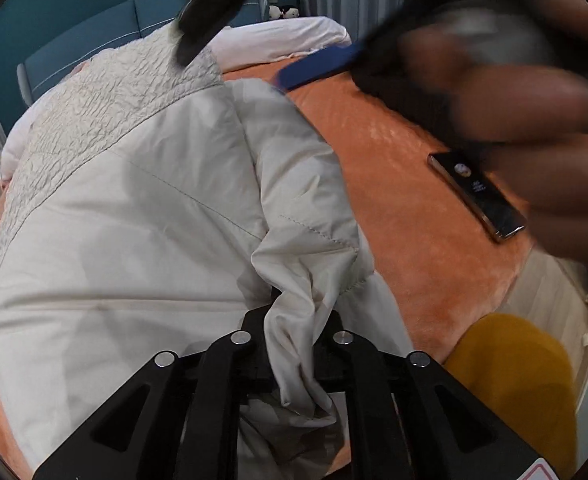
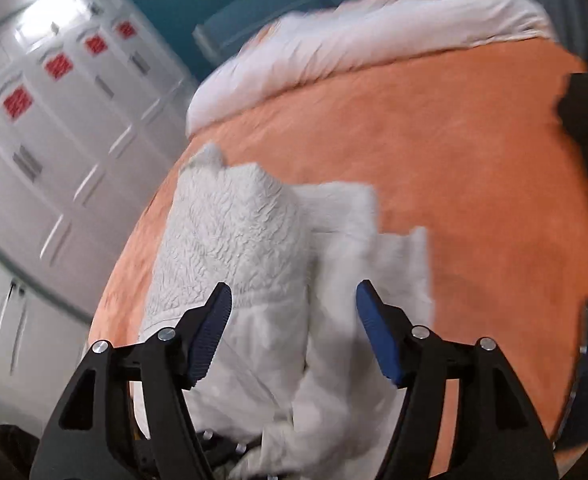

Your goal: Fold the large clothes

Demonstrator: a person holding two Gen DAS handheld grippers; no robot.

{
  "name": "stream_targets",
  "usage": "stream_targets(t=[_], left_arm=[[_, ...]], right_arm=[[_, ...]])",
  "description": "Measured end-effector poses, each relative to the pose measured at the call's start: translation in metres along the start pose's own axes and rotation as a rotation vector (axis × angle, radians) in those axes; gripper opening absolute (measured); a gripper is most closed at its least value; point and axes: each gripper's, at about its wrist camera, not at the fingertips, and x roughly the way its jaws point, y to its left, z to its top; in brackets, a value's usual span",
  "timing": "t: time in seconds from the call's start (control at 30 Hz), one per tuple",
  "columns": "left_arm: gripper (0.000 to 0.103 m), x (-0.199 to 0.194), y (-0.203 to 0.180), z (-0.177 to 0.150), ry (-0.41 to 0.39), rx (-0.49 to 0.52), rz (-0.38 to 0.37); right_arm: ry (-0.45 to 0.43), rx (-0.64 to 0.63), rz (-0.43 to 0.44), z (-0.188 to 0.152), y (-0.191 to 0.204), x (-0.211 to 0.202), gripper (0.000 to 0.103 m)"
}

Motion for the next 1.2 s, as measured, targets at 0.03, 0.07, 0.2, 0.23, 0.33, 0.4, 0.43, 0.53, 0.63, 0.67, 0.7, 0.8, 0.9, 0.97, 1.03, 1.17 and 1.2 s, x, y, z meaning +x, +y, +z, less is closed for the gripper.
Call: stream_targets(t=[0.03,0.07,0.2,0.23,0.33,0.4,0.43,0.53,0.63,0.67,0.7,0.8,0.9,0.97,1.03,1.17,1.2], left_arm=[[0.013,-0.006,0.001,-0.001,-0.009,-0.008,-0.014],[0.017,-0.012,0.004,-0.001,-0.016,-0.015,-0.026],[0.038,-0.058,0.026,-0.002,-0.067,-0.057,-0.085],[0.042,-0.077,0.036,-0.002,-0.103,-0.085,-0.091],[0.048,-0.121,0.075,0.005,-0.198,-0.167,-0.061],[0.05,-0.131,0.109,0.013,-0.22,-0.25,-0.005],[0.05,-0.129,0.12,0.016,-0.22,-0.28,0.003],[0.05,-0.097,0.153,0.026,-0.165,-0.389,0.017],[0.05,-0.054,0.158,0.031,-0.085,-0.437,-0.005],[0.05,-0.047,0.155,0.034,-0.09,-0.427,0.036],[0.054,-0.041,0.151,0.035,-0.088,-0.407,0.076],[0.054,-0.03,0.151,0.032,-0.073,-0.41,0.118],[0.054,-0.025,0.147,0.024,-0.061,-0.406,0.145],[0.054,-0.019,0.149,0.023,-0.047,-0.419,0.167],[0.054,-0.018,0.155,0.023,-0.037,-0.436,0.182],[0.055,-0.016,0.158,0.024,-0.026,-0.439,0.184],[0.055,-0.016,0.156,0.025,-0.024,-0.427,0.185]], right_arm=[[0.043,0.004,-0.005,0.005,-0.001,0.016,0.063],[0.071,0.008,0.016,0.006,-0.002,0.019,0.05],[0.086,0.001,0.049,-0.001,0.006,0.03,0.005],[0.055,-0.002,0.028,-0.003,0.007,0.023,0.005],[-0.019,0.066,0.007,-0.013,-0.009,0.003,0.004],[-0.032,0.138,-0.015,-0.03,-0.033,-0.004,0.004],[-0.029,0.171,-0.024,-0.034,-0.041,-0.002,0.004],[-0.004,0.218,-0.09,-0.059,-0.061,0.02,0.005],[0.002,0.241,-0.121,-0.068,-0.06,0.038,0.005],[0.006,0.237,-0.131,-0.067,-0.059,0.039,0.005],[0.011,0.225,-0.146,-0.063,-0.051,0.039,0.006],[-0.034,0.216,-0.236,-0.049,-0.028,0.019,0.007],[-0.179,0.144,-0.292,-0.03,0.012,-0.018,0.007],[-0.209,0.096,-0.298,-0.017,0.034,-0.02,0.008],[-0.195,0.062,-0.347,-0.009,0.042,0.001,0.008],[-0.143,0.14,-0.371,-0.017,0.004,0.046,0.009],[-0.139,0.157,-0.371,-0.022,-0.002,0.049,0.011]])
